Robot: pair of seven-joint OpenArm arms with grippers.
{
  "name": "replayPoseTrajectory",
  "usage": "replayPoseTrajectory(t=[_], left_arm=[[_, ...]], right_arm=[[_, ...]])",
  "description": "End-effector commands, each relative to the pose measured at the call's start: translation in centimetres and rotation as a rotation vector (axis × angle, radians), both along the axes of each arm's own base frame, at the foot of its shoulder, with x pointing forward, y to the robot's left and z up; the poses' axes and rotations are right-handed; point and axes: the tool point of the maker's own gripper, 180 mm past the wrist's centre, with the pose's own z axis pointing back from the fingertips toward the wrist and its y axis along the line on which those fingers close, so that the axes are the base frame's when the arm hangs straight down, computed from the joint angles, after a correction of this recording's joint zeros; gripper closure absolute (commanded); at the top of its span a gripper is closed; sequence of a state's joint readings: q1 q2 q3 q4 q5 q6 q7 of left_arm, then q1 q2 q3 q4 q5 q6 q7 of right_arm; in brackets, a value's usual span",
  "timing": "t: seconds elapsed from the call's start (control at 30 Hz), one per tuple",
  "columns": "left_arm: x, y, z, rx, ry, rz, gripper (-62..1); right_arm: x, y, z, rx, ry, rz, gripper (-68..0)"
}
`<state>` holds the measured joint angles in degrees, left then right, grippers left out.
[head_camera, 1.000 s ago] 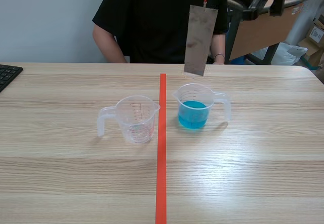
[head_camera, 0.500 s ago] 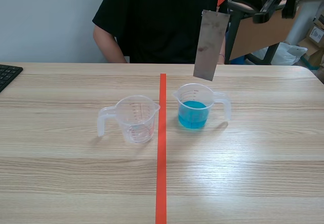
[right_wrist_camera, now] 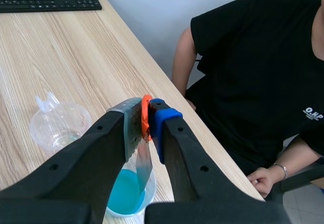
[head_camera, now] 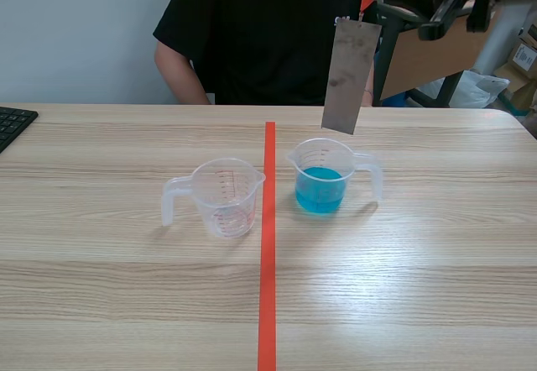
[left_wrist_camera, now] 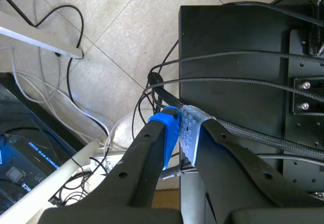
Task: Do the redox reaction experiment.
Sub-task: 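Move the plate over the blue solution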
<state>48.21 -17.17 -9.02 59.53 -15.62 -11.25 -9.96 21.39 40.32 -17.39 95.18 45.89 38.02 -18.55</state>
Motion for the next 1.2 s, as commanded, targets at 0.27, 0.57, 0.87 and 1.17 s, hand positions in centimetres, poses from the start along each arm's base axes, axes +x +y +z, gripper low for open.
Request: replayPoseTrajectory(t=[0.27,0.57,0.87,1.17], left_arm=[[4.1,1.5,6.2,0.013,-0.163,-0.260,-4.0],[12.3,0.6,12.5,-0.027,-0.378,-0.512,-4.0],[18.6,-3.6,17.7,-0.118,-0.553,-0.738,-4.0],[23.8,-9.4,22.8,-0.186,-0.753,-0.919,-4.0]], right_arm=[[0.2,0.1,1.6,0.016,-0.041,0.003,-1.6],[0.2,0.1,1.6,0.016,-0.041,0.003,-1.6],[0.2,0.1,1.6,0.016,-0.041,0.002,-1.6],[0.2,0.1,1.6,0.017,-0.041,0.003,-1.6]])
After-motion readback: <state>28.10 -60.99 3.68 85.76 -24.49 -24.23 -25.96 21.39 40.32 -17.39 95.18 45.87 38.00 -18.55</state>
